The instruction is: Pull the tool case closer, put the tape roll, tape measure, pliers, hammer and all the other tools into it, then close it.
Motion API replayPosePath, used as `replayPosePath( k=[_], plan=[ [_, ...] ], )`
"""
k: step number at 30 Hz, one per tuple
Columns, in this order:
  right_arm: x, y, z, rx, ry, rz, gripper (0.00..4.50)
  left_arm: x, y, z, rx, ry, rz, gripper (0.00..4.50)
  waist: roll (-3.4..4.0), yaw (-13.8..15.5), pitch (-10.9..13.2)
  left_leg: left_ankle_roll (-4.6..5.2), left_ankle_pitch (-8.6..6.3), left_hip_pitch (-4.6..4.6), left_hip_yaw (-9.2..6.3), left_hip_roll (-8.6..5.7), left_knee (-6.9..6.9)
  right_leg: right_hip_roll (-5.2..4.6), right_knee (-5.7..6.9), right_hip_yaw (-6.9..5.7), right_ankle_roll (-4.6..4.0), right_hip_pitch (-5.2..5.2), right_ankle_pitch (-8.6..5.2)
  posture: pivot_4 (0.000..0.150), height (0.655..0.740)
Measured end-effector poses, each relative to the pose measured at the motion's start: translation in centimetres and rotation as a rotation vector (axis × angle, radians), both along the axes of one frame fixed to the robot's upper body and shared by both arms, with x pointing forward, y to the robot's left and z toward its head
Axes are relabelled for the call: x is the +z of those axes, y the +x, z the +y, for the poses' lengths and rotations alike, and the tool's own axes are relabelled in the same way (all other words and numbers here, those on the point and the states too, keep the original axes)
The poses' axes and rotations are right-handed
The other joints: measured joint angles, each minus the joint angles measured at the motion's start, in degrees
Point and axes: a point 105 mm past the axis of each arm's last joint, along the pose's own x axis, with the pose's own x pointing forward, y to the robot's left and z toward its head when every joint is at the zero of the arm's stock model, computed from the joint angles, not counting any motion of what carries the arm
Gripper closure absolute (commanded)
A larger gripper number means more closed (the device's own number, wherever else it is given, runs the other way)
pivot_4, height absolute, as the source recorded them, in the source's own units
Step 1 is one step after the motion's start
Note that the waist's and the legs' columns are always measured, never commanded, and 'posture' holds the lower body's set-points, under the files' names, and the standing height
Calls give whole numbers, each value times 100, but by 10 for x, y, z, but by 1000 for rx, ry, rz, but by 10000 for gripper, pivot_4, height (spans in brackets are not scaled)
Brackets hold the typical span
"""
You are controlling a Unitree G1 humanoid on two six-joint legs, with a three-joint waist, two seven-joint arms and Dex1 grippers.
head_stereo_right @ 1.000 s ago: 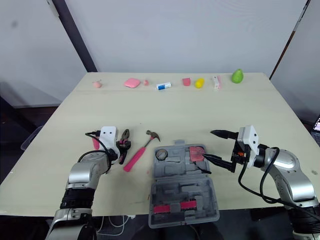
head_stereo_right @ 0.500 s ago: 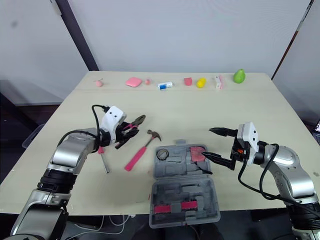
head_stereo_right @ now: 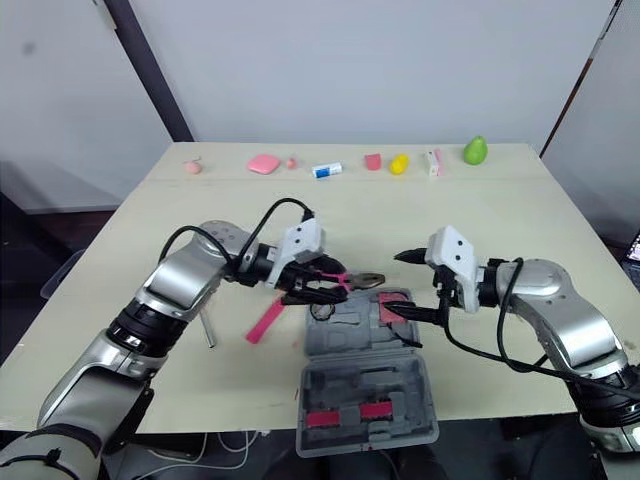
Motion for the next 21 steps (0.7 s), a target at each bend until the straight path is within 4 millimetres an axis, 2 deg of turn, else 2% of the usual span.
replayPosePath(
  k=[5, 10, 19, 21],
  plan=[
    [-1, 6, 9, -11, -111, 32, 0, -1, -5, -13, -88, -1, 26, 20373, 1, 1, 0, 1, 0, -2, -5, 0, 2, 0, -3, 2, 0, -1, 0, 1500, 7400],
    [-14, 8, 14, -30, -235, 89, 0, -6, 0, -17, -90, 0, 38, 20373, 1, -1, 1, 1, 0, -5, -6, 1, 2, 0, -3, 1, 0, -5, 0, 1500, 7400],
    [-24, 11, 28, -24, -298, 90, 0, -16, 6, -15, -72, 11, 53, 20373, 1, -5, 1, 1, 0, -14, -8, 1, 2, 0, -1, 3, 0, -17, 0, 1500, 7400],
    [-25, 11, 29, -19, -302, 90, 5236, -16, 6, -14, -75, 15, 52, 20373, 1, -5, 1, 1, 0, -15, -9, 1, 2, -1, -1, 3, 0, -18, 0, 1500, 7400]
  ],
)
